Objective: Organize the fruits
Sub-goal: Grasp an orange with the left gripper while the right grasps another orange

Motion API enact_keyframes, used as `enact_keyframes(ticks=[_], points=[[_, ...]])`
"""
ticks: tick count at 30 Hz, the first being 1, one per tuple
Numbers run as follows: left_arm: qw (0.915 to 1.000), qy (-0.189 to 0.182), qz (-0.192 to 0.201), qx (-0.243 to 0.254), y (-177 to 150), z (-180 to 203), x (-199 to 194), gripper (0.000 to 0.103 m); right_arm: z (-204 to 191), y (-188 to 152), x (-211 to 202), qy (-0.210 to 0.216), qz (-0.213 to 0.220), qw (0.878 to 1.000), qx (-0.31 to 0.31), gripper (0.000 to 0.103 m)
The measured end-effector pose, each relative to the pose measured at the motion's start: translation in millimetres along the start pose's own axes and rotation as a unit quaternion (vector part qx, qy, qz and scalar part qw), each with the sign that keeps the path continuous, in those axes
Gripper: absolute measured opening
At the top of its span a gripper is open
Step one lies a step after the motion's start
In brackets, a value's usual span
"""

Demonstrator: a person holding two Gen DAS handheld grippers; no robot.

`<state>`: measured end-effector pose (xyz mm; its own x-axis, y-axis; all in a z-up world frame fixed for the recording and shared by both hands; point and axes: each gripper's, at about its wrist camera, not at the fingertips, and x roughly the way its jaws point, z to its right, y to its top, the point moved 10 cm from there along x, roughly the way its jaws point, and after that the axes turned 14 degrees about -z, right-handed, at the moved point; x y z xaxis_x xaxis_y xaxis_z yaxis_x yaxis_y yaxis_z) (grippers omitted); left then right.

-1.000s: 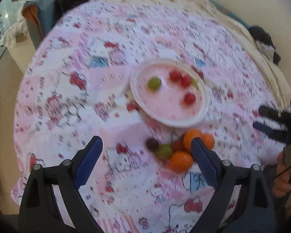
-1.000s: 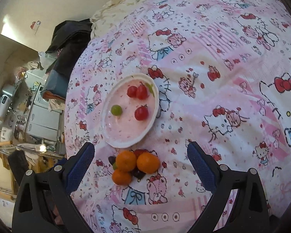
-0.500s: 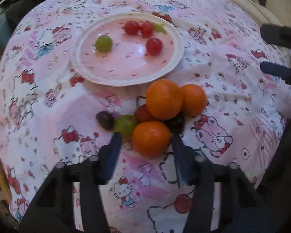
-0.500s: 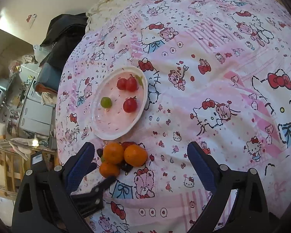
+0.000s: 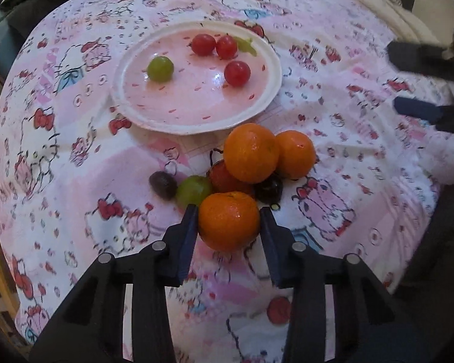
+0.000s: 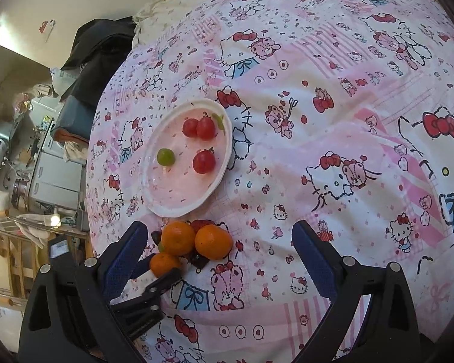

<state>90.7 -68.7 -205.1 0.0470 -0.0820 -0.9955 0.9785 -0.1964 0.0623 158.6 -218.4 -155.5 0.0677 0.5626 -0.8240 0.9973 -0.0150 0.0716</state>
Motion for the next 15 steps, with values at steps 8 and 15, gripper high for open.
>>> enact_keyframes(ticks=[8, 15], points=[[0.9981, 0.002, 0.05, -0.035, -7.3, -31.7, -49.0, 0.036, -9.3, -5.6, 11.8, -0.012, -0.017, 1.0, -0.021, 0.098], [0.9898, 0.0, 0.088, -0.112, -3.6, -75.5, -71.9, 0.035, -37.8, -18.1, 46.0, -0.043, -0.064, 0.992, -0.1, 0.078]])
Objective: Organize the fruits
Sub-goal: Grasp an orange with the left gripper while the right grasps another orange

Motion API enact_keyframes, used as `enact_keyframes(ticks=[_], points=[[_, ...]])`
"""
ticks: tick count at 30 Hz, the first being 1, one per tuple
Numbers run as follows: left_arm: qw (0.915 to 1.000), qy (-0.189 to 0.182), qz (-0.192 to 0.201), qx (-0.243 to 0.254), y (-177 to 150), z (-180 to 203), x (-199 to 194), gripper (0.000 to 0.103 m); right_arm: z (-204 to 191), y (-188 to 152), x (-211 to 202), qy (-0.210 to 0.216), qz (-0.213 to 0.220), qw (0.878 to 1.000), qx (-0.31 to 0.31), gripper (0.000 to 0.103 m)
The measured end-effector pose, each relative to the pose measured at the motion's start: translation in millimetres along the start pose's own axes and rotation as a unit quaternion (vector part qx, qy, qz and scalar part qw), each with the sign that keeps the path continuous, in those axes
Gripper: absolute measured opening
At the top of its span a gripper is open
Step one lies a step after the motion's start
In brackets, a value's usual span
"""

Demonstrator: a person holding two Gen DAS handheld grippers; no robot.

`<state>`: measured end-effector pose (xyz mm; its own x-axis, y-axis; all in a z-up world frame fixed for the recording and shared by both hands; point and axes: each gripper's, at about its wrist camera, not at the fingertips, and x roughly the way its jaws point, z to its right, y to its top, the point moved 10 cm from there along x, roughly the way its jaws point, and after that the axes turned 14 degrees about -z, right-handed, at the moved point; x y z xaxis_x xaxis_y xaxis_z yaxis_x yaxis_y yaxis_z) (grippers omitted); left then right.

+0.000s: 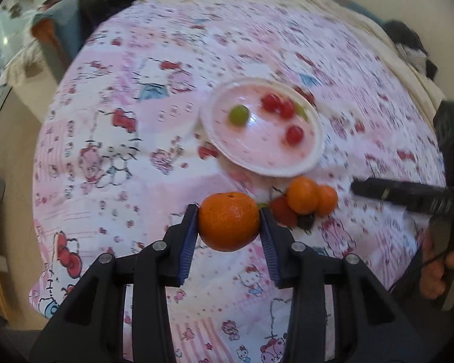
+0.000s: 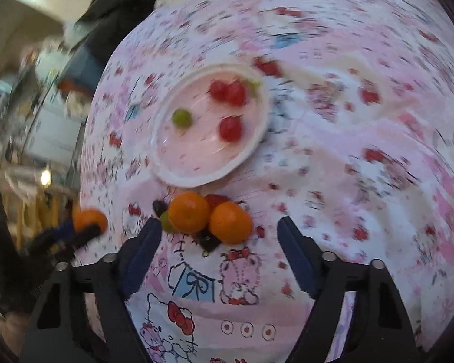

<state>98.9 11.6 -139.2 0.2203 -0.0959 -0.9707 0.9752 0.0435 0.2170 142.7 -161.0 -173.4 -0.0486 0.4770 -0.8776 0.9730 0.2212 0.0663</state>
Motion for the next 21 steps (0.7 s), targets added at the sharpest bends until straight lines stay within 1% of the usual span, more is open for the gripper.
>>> enact_keyframes(ticks=[2, 4, 6, 12, 16, 18, 19, 20, 21], points=[[0.9999, 0.009, 0.005, -0.009, 2.6, -8.1, -2.0, 0.035, -15.5, 2.6, 12.1, -0.036, -0.01, 0.998, -0.047, 0.078], [0.9994, 0.03, 0.009, -0.013, 4.5, -17.3, -2.3, 0.035, -26.8, 4.9, 25.4, -0.08, -0.021, 0.992, -0.096, 0.078], [0.999, 0.038, 0.007, -0.021, 6.3, -25.0, -0.9, 0.035, -31.7, 6.5, 36.2, -0.105, -0.031, 0.986, -0.123, 0.077], [0.9969, 0.037, -0.002, -0.069, 12.1, -49.1, 4.9, 0.035, -37.7, 9.8, 58.5, -0.11, -0.05, 0.98, -0.156, 0.077], [0.9959, 0.036, -0.013, -0.081, 15.9, -54.2, 13.6, 0.035, -47.1, 12.7, 71.0, -0.132, -0.05, 0.972, -0.188, 0.077], [0.996, 0.038, -0.015, -0.079, 17.0, -52.5, 17.2, 0.035, -52.6, 13.8, 76.9, -0.144, -0.048, 0.966, -0.209, 0.068], [0.9961, 0.039, -0.016, -0.078, 17.0, -51.5, 18.1, 0.035, -53.2, 14.3, 79.1, -0.151, -0.048, 0.964, -0.214, 0.059], [0.9962, 0.04, -0.017, -0.076, 17.1, -50.5, 19.6, 0.036, -53.7, 14.3, 81.6, -0.154, -0.05, 0.963, -0.217, 0.053], [0.9962, 0.041, -0.019, -0.075, 17.3, -49.7, 21.3, 0.036, -53.7, 14.3, 83.3, -0.154, -0.052, 0.962, -0.218, 0.052]])
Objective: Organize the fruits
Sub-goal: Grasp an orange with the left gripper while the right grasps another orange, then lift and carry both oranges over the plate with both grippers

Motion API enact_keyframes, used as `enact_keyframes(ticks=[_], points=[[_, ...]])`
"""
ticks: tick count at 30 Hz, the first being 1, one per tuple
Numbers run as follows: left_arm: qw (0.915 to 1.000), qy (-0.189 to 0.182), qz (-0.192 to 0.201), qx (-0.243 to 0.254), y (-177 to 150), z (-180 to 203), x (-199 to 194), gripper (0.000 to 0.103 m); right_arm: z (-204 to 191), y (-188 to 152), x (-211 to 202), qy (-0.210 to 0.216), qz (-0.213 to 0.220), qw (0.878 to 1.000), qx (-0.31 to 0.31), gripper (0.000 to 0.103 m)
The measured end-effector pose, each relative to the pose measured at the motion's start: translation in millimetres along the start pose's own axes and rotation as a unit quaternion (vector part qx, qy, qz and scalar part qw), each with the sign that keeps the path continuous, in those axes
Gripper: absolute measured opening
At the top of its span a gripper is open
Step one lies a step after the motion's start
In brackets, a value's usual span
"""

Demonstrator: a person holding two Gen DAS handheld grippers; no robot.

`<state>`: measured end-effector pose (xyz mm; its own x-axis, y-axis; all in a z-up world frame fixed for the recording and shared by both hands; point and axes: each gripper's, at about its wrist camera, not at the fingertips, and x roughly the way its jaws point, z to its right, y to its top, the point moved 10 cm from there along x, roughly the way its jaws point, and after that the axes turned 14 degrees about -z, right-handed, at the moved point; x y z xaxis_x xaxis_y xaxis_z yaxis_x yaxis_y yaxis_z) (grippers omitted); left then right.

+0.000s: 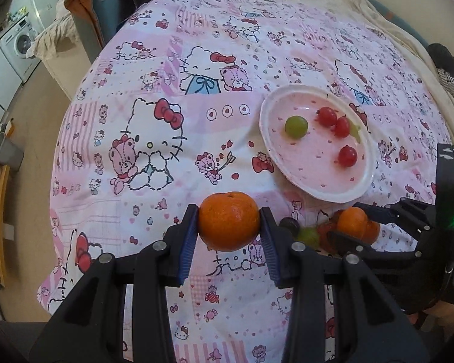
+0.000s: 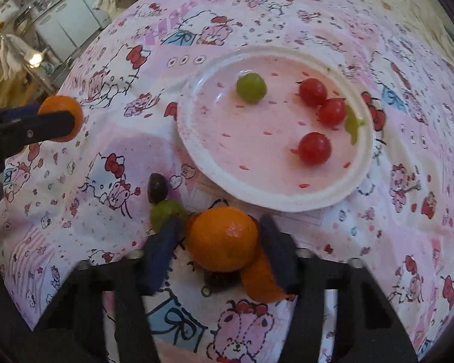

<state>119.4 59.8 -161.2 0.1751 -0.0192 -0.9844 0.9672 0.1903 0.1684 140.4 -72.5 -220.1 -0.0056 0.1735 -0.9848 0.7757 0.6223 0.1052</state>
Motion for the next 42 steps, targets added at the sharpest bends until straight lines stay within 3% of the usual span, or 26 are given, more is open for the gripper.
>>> enact_keyframes(ticks=[2, 16, 32, 42], points=[[1.0, -0.001, -0.004, -0.001, -0.2, 1.4, 2.8, 0.035, 3.3, -0.4, 1.4, -0.006, 0.0, 1.0, 0.006, 0.047], [0.9999, -0.006, 0.005, 0.009, 1.2, 10.7, 2.1, 0.035, 22.2, -2.3, -36.9, 0.096, 0.053, 0.99, 0.092, 0.046], [0.9987, -0.019, 0.047, 0.009, 1.7, 12.2, -13.7, 0.035, 53.5, -26.7, -104.3, 0.12, 0.133, 0.972, 0.152, 0.046], [0.9942, -0.013, 0.106, 0.009, 10.9, 8.1, -49.0, 0.035, 87.6, -34.8, -146.3, 0.136, 0.194, 0.95, 0.204, 0.046]])
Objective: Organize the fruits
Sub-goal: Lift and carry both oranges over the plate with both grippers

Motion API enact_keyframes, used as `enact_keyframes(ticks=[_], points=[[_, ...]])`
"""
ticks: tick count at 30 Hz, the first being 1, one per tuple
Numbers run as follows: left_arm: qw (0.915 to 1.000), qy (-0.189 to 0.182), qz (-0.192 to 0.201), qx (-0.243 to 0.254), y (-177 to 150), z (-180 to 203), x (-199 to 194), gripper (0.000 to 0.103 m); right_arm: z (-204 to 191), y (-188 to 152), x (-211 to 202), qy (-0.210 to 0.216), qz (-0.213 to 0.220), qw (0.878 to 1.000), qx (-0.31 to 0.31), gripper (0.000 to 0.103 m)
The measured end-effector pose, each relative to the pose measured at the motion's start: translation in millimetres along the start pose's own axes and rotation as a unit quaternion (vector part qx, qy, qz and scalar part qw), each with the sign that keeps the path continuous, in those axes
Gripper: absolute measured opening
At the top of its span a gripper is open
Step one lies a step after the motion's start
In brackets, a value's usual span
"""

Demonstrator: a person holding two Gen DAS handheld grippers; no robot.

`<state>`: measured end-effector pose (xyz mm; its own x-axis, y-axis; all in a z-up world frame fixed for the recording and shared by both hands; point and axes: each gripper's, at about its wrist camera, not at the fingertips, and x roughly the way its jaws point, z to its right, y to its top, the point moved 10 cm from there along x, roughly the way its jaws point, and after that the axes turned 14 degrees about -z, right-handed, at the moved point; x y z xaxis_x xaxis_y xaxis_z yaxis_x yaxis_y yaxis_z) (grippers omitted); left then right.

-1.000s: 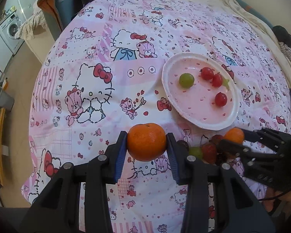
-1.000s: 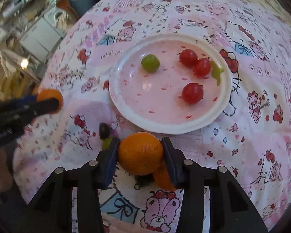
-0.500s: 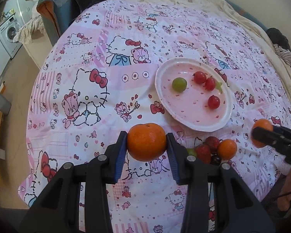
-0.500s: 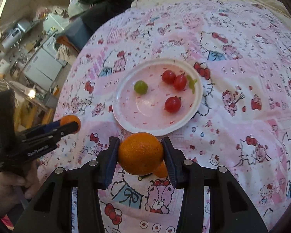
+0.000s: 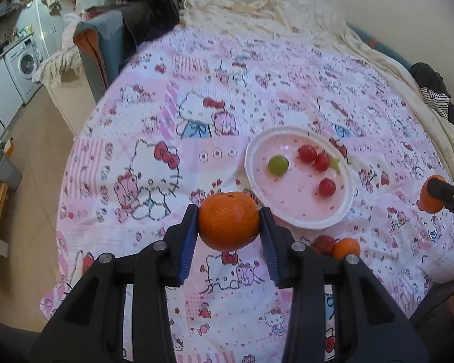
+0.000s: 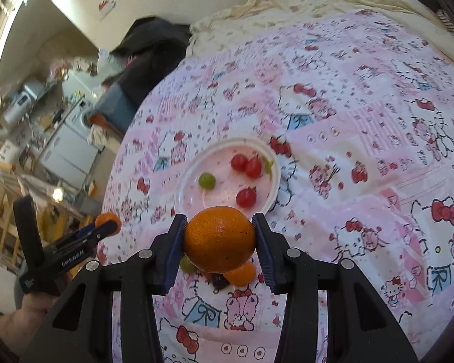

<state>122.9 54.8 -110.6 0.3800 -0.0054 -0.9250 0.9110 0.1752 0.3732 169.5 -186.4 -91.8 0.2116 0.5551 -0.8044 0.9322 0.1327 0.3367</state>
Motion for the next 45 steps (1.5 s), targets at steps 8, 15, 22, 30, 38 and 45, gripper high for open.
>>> enact_keyframes(ticks=[8, 15, 22, 30, 38, 45], points=[[0.9998, -0.002, 0.02, 0.005, 22.8, 3.9, -16.0, 0.035, -2.8, 24.0, -8.4, 0.008, 0.019, 1.0, -0.005, 0.046], [0.9995, 0.0, 0.024, 0.019, 47.7, 10.7, -13.8, 0.035, -3.9, 49.2, -3.9, 0.015, 0.029, 0.999, -0.011, 0.046], [0.9989, 0.001, 0.021, 0.041, 71.7, 24.8, -2.6, 0.035, -2.2, 64.2, 9.0, 0.015, 0.021, 1.0, -0.012, 0.046], [0.9974, 0.007, 0.017, 0.069, 92.8, 44.3, 15.9, 0.036, 6.6, 80.3, 24.7, 0.013, 0.009, 1.0, -0.007, 0.046], [0.9963, 0.016, 0.006, 0.085, 104.7, 54.0, 42.7, 0.036, 19.7, 97.5, 41.6, 0.012, -0.004, 1.0, -0.003, 0.046], [0.9962, 0.003, -0.037, 0.079, 97.3, 55.5, 85.8, 0.036, 34.0, 108.7, 71.1, 0.023, -0.036, 0.999, 0.018, 0.046]])
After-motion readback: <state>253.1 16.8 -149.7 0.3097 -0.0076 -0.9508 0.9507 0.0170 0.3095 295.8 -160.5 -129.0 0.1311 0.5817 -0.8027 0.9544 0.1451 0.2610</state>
